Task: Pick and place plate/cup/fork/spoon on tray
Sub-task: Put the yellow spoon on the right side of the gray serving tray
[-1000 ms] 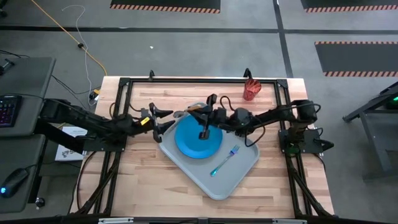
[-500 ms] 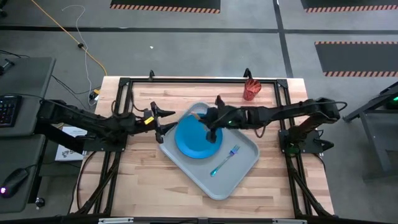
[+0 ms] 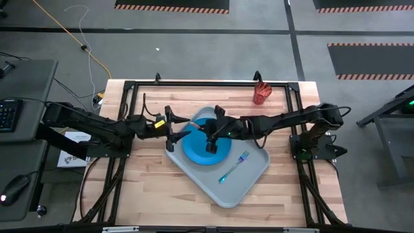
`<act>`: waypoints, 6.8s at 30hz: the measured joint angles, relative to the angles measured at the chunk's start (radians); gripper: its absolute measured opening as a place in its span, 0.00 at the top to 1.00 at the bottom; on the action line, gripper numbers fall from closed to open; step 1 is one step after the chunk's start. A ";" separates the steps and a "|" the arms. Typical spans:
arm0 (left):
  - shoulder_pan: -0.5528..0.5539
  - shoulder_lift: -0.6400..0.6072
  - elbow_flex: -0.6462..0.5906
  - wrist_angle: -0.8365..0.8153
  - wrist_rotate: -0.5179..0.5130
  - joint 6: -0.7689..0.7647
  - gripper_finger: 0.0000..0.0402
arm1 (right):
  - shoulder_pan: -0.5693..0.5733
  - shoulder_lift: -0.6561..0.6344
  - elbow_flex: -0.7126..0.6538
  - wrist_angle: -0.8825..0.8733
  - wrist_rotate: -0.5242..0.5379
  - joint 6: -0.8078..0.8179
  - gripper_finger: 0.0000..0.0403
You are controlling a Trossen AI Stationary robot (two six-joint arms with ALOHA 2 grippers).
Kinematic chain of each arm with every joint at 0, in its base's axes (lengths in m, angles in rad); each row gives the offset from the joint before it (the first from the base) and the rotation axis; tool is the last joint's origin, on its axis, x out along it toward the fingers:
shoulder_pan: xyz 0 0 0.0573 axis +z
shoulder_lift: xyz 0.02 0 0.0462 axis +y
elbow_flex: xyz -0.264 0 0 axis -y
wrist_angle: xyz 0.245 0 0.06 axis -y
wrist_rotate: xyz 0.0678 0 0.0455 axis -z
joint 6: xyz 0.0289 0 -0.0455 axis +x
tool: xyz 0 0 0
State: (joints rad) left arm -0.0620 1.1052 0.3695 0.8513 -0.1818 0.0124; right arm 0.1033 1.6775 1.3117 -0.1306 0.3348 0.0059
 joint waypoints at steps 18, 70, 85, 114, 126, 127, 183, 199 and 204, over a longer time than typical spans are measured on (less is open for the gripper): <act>0.000 0.173 0.000 0.325 0.103 0.051 0.55 | 0.001 0.025 0.001 0.094 -0.077 -0.019 0.98; 0.001 -0.254 -0.267 0.643 -0.206 0.012 0.94 | -0.130 0.094 -0.432 1.240 -0.089 0.154 0.55; 0.001 -0.172 -0.242 0.674 -0.223 -0.010 0.94 | -0.129 0.113 -0.349 1.118 -0.092 0.193 0.55; 0.000 -0.083 -0.215 0.715 -0.215 0.039 0.88 | -0.129 0.113 -0.350 1.097 -0.082 0.259 0.98; 0.001 -0.103 -0.225 0.618 -0.226 0.103 0.64 | -0.114 0.029 -0.350 0.914 0.024 0.195 1.00; 0.001 -0.110 -0.225 0.599 -0.227 0.104 0.61 | -0.107 0.013 -0.350 0.887 0.045 0.180 1.00; 0.023 -0.019 0.164 -0.810 0.206 -0.090 0.46 | 0.060 0.200 0.533 -0.879 0.051 0.236 1.00; 0.062 0.073 0.242 -0.930 0.200 -0.054 0.83 | 0.061 0.200 0.533 -0.893 0.056 0.257 1.00; 0.062 0.074 0.243 -0.953 0.199 -0.051 0.94 | 0.061 0.201 0.533 -0.893 0.030 0.265 0.98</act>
State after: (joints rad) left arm 0.0003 1.1790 0.6128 -0.1013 0.0171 -0.0387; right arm 0.1638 1.8782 1.8446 -1.0233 0.3646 0.2704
